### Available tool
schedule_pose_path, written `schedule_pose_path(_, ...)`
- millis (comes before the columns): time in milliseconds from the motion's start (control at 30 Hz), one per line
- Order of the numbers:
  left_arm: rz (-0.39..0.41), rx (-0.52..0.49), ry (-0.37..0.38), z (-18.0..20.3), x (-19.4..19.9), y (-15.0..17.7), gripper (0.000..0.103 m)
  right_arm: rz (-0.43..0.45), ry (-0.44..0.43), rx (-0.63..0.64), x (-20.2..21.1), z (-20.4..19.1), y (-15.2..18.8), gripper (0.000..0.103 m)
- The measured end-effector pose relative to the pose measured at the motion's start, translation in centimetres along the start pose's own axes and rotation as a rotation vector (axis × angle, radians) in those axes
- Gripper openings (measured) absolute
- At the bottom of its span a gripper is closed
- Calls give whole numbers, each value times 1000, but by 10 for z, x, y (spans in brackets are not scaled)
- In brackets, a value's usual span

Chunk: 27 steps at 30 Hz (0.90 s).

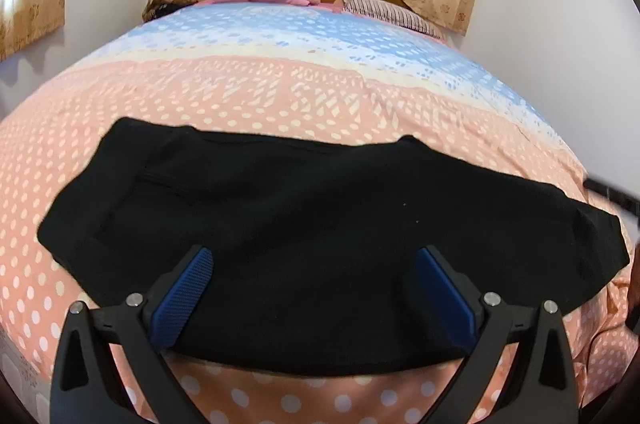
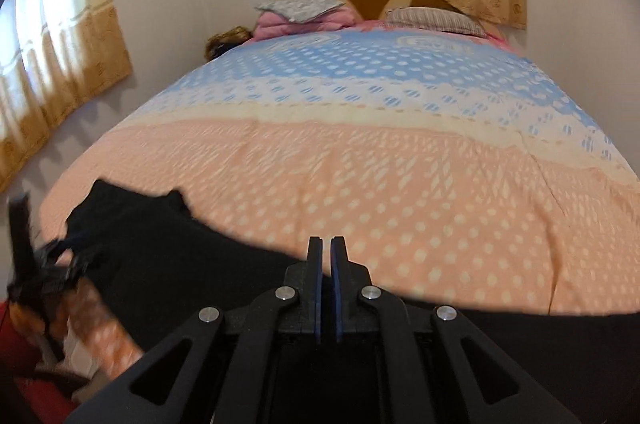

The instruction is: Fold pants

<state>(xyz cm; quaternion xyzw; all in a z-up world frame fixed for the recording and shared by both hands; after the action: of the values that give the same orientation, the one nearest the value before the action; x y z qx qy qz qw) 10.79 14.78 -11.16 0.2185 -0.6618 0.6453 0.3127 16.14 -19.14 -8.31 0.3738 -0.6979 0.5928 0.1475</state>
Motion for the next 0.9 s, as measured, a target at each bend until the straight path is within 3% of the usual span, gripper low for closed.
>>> schedule_pose_path(167,-33,-132,-115,19,-12,7,103,-121,11,8,-34,-11,44,5)
schedule_pose_path(233,-31,-124,-115,18,-10,6,103,-44,1,-4,-34,-12,46,5)
schedule_pose_path(300,-42,-91,-92,14,-6,3,103,-58,-13,-42,-35,-10,39,5)
schedule_pose_path(367,-24,-63,-74,13,4,-1,103,-37,-85,-143,-20,2,29,5)
schedule_pose_path(500,11,-75,-66,20,15,-13,103,153,-144,-406,52,75,13,6)
schedule_pose_path(533,18,-81,-58,24,17,-16,103,189,-143,-468,68,97,11,20)
schedule_pose_path(567,24,-88,-47,29,18,-19,103,221,-139,-528,85,121,12,51)
schedule_pose_path(633,27,-98,-30,37,17,-22,103,303,-44,-660,124,182,21,83)
schedule_pose_path(700,31,-104,-4,47,16,-24,103,360,36,-757,154,230,35,83)
schedule_pose_path(767,23,-119,20,59,12,-25,103,348,93,-809,173,270,47,83)
schedule_pose_path(833,16,-137,30,70,11,-25,103,274,213,-800,176,299,54,82)
schedule_pose_path(900,13,-164,40,81,11,-25,103,197,275,-774,168,319,62,82)
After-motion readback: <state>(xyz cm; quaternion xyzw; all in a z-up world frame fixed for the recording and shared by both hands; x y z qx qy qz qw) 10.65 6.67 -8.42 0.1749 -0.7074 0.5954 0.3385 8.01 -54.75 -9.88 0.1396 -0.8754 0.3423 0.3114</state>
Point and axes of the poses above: each gripper's, at about its wrist camera, not at the fingertips, and x roughly against the way its jaws point, z to its right, y to its underside, the point moved 2 cm from there along -x, roughly the way its jaws point, and after that the axes turned 13 degrees about -x, right-handed, at the moved point
